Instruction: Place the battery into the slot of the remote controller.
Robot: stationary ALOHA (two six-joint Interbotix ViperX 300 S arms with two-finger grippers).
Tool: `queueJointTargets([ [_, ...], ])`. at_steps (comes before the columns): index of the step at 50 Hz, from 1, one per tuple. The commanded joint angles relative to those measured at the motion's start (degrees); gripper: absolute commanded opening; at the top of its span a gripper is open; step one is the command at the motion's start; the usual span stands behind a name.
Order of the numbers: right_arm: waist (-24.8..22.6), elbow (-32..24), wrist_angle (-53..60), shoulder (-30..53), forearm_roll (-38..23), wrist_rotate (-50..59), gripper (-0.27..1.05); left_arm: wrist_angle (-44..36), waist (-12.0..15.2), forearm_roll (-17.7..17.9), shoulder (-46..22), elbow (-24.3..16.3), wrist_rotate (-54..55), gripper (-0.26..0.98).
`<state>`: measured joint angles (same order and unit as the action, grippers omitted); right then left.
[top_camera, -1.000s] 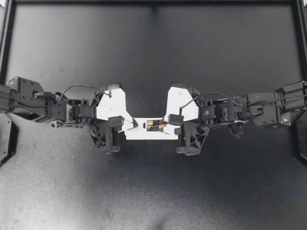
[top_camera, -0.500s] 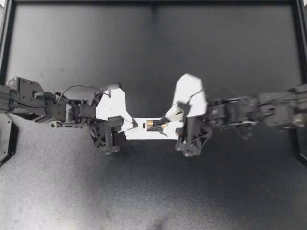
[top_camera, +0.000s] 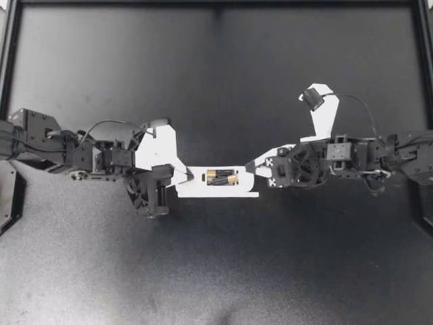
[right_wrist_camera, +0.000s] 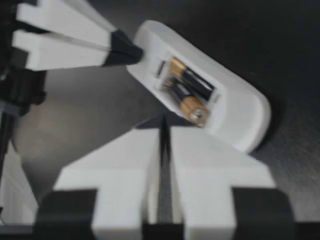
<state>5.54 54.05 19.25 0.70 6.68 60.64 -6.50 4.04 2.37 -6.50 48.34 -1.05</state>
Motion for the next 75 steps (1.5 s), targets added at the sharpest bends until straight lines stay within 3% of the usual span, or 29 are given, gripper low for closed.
queueJointTargets([
  [1, 0.5, -2.5, -3.8, -0.4, 0.1, 0.5, -0.1, 0.4, -0.2, 0.2, 0.5, 0.2, 0.1, -0.15],
  [17, 0.5, -7.2, -10.9, 3.3, 0.0, 0.6, -0.13, 0.4, -0.2, 0.5, 0.1, 0.3, 0.1, -0.15],
  [75, -0.3, -11.7, -14.4, 7.7, -2.6, 0.3, -0.13, 0.4, -0.2, 0.7, 0.2, 1.0, 1.1, -0.15],
])
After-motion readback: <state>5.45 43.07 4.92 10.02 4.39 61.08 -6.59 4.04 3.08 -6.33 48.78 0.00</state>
